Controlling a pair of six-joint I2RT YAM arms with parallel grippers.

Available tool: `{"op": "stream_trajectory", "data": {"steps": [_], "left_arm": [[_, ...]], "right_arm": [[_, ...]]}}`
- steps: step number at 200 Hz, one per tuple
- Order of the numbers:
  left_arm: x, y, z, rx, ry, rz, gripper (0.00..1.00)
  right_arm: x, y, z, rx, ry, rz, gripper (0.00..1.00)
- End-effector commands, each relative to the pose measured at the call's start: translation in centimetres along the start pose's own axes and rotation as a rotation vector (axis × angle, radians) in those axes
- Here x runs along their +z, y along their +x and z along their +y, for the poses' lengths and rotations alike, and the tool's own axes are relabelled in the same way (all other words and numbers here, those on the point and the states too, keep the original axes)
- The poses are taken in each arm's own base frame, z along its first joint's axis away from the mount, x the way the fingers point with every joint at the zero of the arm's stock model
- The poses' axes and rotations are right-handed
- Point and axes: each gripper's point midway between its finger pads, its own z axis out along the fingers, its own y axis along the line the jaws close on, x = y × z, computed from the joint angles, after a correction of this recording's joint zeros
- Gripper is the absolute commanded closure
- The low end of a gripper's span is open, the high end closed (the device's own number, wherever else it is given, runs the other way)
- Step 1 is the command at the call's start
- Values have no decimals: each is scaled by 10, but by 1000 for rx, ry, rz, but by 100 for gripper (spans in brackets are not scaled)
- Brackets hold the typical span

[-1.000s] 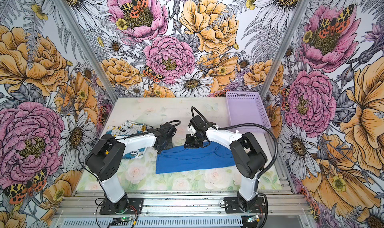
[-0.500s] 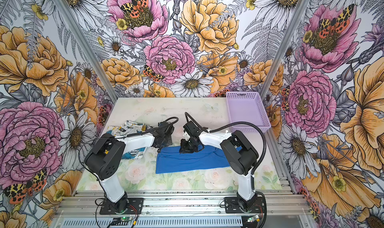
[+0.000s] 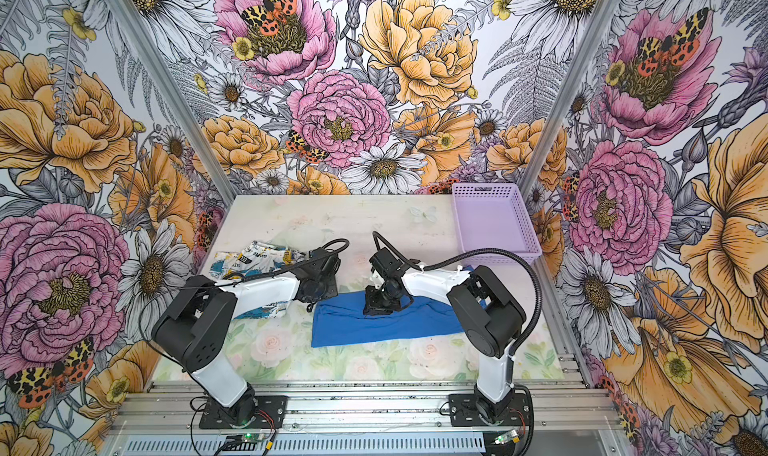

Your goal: Fold and stack the mixed laundry pile

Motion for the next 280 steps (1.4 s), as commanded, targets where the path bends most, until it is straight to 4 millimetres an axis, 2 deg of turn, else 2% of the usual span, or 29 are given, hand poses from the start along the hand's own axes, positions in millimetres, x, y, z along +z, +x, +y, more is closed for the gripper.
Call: {"op": "stream_trajectory", "data": {"steps": [1, 16, 54, 75, 91, 125, 156, 176, 186, 203, 231, 253, 280], "left_arm": [[-26, 5, -7, 10, 27, -18, 84], [-29, 13, -12, 14, 46, -5, 83], [-19, 39, -19, 44, 58, 75, 85], [-11, 53, -11, 51, 18, 122, 87], [-13, 62, -5, 52, -4, 137, 88], [-21, 73, 5, 35, -20, 135, 89], [-13, 76, 8, 50, -51, 145, 89], [-11, 74, 5, 63, -59, 150, 90], [-15, 71, 2, 58, -49, 142, 90], [-31, 51, -2, 46, -48, 66, 88], [-52, 21, -25, 63, -8, -7, 86], [-44, 19, -47, 88, 12, 21, 85], [-21, 38, -63, 131, 0, 88, 84]], "right_arm": [[-23, -12, 16, -23, -28, -62, 74], [-26, -16, 13, -15, -27, -74, 74], [-34, -23, 5, -1, -26, -94, 74], [-37, -21, 1, 3, -25, -97, 74], [-39, -17, -3, 10, -21, -98, 74], [-41, -10, -9, 20, -13, -96, 75], [-43, -10, -14, 21, -13, -98, 75], [-52, -15, -21, 35, -9, -121, 74], [-60, -18, -29, 48, 0, -136, 74], [-78, -22, -47, 70, 37, -167, 73], [-108, -27, -95, 145, 133, -222, 71], [-127, -33, -131, 200, 209, -260, 70], [-141, -45, -160, 246, 248, -293, 70]]}}
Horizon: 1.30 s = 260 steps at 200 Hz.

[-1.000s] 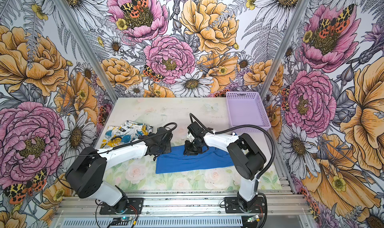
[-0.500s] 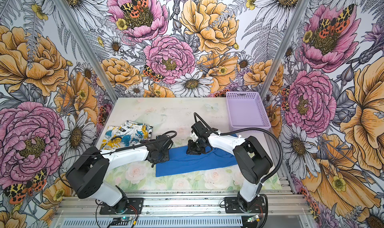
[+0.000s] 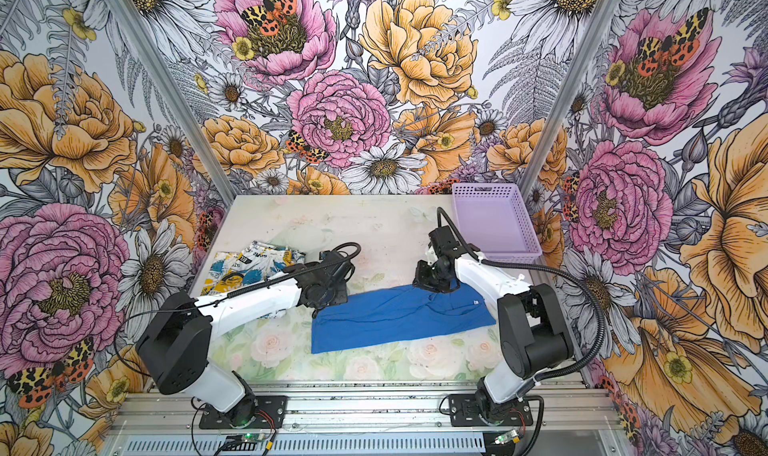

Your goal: Fold and stack the mixed laundry pile

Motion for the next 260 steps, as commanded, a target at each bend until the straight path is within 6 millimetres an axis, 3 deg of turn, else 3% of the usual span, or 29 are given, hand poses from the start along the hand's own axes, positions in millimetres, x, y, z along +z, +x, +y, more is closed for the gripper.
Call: {"op": "stream_trajectory", "data": {"steps": [1, 48, 65, 83, 115, 161, 204, 240, 260], "left_arm": [[25, 23, -5, 57, -40, 73, 85], [48, 42, 2, 52, -83, 127, 86], [52, 46, 12, 52, -109, 135, 86], [70, 56, 30, 79, -178, 173, 87], [81, 46, 47, 129, -236, 180, 88], [78, 23, 73, 167, -315, 175, 89], [83, 12, 88, 179, -350, 182, 89], [83, 8, 90, 172, -349, 178, 89], [82, 8, 89, 166, -342, 177, 90]], "right_arm": [[-4, -8, -25, -13, 78, -13, 70], [-19, -34, -63, 35, 163, -80, 68], [-23, -38, -71, 47, 171, -88, 68], [-20, -36, -76, 51, 177, -73, 68], [-19, -28, -80, 66, 184, -63, 68], [-31, -41, -74, 76, 182, -111, 67], [-25, -59, -71, 124, 186, -121, 58], [-23, -83, -66, 160, 202, -147, 45], [-13, -87, -66, 208, 204, -115, 40]]}}
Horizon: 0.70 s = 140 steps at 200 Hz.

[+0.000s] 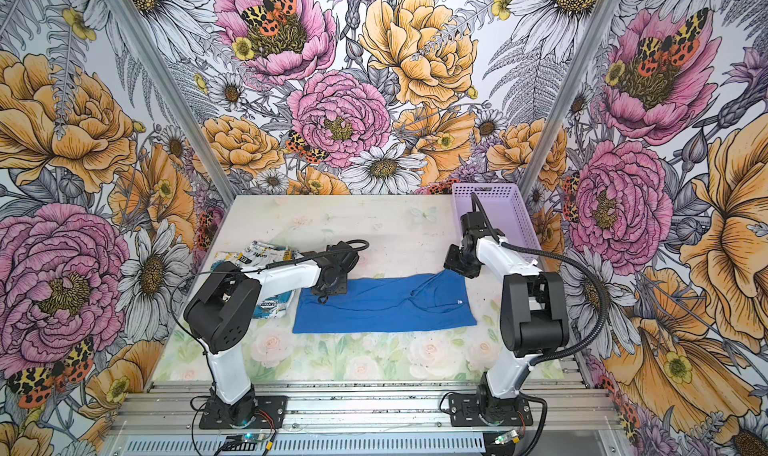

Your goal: Fold and stack the mixed laundry pile

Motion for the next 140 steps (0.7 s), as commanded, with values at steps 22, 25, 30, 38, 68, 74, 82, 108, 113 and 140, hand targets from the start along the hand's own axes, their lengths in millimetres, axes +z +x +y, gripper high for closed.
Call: {"op": "stream_trajectory", "data": {"steps": [22, 25, 30, 38, 68, 74, 82, 108, 113, 140], "left_arm": [[23, 37, 31, 45, -119, 133, 90], [23, 37, 31, 44, -118, 133, 90], [23, 38, 31, 45, -118, 136, 90], [22, 38, 30, 46, -117, 135, 90], [23, 39, 31, 45, -119, 137, 90], [22, 39, 32, 45, -119, 137, 90], [23, 40, 32, 46, -119, 138, 90], [23, 42, 34, 43, -121, 141, 90], [23, 42, 34, 44, -121, 143, 90], [23, 45, 36, 42, -122, 148, 91]], "right_arm": [[16, -8, -1, 80, 48, 34, 41], [18, -7, -1, 80, 53, 38, 42], [19, -7, -2, 83, 60, 40, 43], [20, -7, -4, 82, 66, 44, 46], [21, -8, -7, 80, 87, 38, 64], [21, -8, -7, 76, 86, 36, 66], [21, -7, -7, 73, 86, 40, 70], [24, 1, -11, 69, 95, 59, 85], [24, 3, -12, 67, 95, 60, 88], [19, 10, -16, 59, 105, 56, 100]]}}
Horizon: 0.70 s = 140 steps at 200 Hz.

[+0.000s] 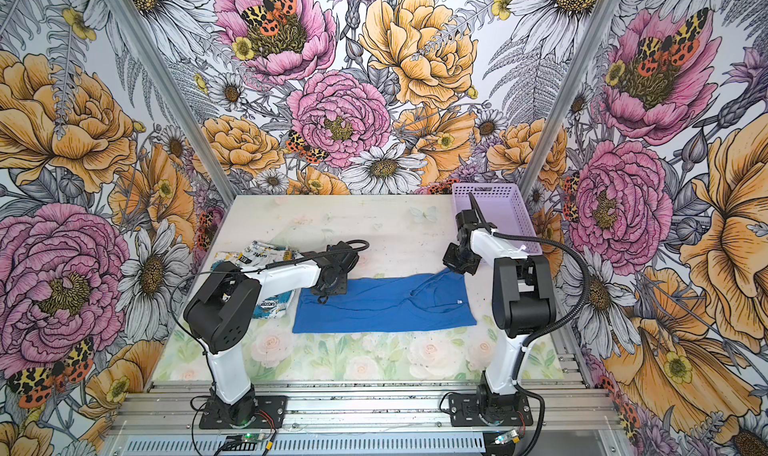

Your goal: Fold and stack the mixed laundry pile

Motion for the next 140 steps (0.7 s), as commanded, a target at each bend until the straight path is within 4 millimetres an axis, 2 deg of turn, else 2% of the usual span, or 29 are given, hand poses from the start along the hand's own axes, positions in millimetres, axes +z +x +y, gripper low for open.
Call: {"op": "stream_trajectory", "data": {"steps": [1, 41, 68, 102, 140], "left_arm": [[23, 45, 35, 40, -123, 150, 91], [22, 50, 37, 35, -123, 158, 91], [21, 53, 39, 30, -126, 163, 91], [22, 55, 41, 27, -129, 169, 92], [23, 57, 41, 29, -130, 173, 92]], "right_arm": [[-7, 7, -3, -15, 18, -16, 100], [-24, 15, -7, -32, 10, -52, 100], [-31, 28, -12, -40, 10, -65, 100], [-22, 46, -27, -45, 34, -45, 100], [-11, 56, -31, -58, 30, -31, 100]]}}
